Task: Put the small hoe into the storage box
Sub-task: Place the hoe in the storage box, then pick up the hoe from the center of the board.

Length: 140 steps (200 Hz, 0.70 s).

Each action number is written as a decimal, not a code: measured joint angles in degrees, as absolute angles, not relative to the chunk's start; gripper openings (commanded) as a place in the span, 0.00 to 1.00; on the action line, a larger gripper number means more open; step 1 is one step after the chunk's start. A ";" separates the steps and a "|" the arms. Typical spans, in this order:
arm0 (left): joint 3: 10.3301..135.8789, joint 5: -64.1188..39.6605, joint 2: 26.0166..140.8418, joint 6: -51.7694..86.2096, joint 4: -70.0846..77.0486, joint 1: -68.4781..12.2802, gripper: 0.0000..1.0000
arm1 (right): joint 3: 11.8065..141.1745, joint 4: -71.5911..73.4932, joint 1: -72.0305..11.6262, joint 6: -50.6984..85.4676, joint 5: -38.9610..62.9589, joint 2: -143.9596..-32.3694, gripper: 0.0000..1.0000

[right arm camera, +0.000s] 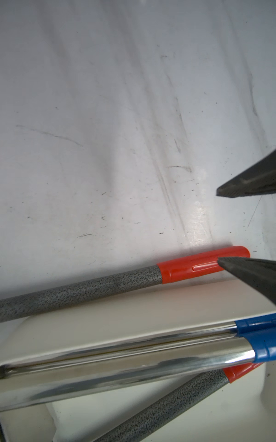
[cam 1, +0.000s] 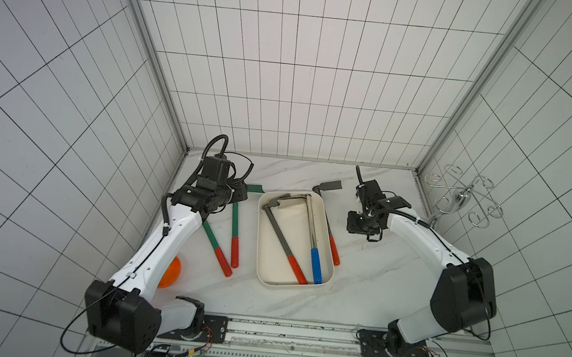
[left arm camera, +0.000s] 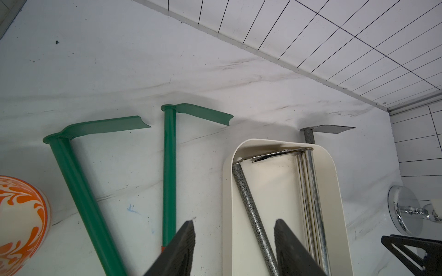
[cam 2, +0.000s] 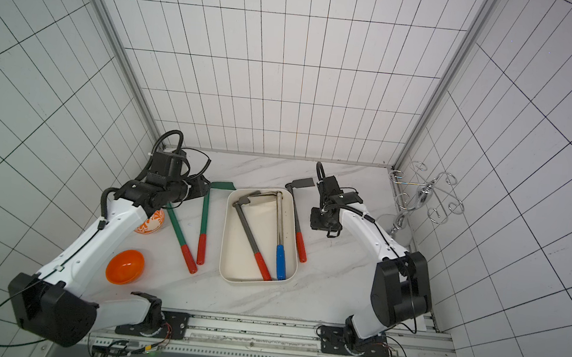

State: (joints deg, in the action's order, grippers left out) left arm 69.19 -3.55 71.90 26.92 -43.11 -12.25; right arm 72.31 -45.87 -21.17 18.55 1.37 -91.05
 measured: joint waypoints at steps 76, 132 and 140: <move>67.99 -4.80 70.08 26.41 -43.70 -11.81 0.56 | 81.62 -43.77 -22.59 15.62 -0.99 -100.40 0.42; 67.99 -4.80 69.49 25.54 -45.23 -11.55 0.57 | 85.80 -42.89 -23.18 13.37 -0.89 -107.37 0.43; 67.99 -4.80 69.38 25.45 -45.39 -11.55 0.57 | 86.08 -42.72 -23.38 13.13 -0.82 -108.14 0.43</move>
